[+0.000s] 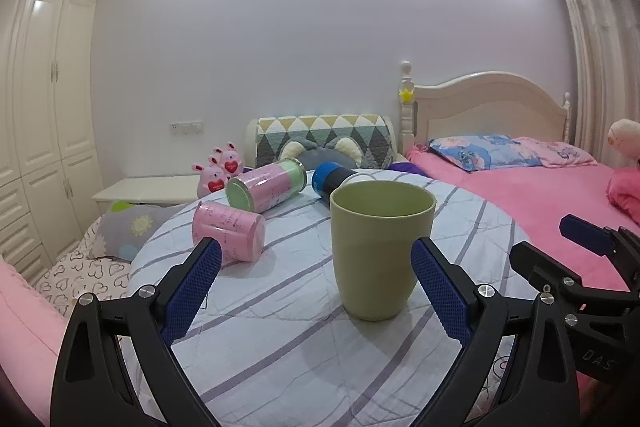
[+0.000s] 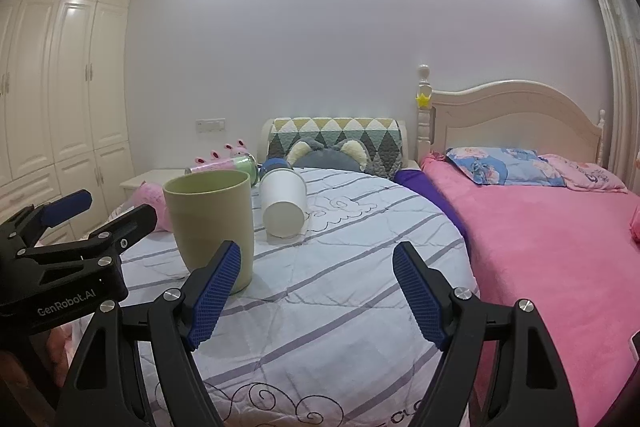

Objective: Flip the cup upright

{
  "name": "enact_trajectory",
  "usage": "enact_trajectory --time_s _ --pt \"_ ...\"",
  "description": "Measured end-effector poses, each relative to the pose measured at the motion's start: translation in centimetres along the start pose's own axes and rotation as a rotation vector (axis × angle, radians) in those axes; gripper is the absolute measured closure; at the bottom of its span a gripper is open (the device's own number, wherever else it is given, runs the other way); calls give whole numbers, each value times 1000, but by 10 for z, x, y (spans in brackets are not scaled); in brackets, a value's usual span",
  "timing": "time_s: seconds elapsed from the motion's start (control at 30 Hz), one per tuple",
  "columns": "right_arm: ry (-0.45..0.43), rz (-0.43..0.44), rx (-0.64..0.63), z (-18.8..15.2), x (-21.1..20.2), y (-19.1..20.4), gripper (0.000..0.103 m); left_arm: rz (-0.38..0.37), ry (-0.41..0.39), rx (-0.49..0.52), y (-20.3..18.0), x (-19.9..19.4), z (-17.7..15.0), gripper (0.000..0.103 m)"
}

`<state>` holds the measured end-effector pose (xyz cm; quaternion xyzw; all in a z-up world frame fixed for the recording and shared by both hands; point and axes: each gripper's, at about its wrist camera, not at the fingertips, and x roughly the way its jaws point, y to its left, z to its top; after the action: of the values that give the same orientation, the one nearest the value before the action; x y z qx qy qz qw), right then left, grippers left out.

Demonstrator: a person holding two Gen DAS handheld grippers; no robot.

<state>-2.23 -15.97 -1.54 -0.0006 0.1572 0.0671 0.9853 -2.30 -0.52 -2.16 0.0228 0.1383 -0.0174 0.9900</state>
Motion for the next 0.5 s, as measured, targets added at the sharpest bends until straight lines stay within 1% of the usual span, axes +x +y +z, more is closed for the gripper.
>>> enact_trajectory --time_s 0.17,0.5 --pt "-1 1 4 1 1 -1 23 16 -9 5 -2 -2 -1 6" --pt "2 2 1 1 0 -1 23 12 -24 7 -3 -5 1 6"
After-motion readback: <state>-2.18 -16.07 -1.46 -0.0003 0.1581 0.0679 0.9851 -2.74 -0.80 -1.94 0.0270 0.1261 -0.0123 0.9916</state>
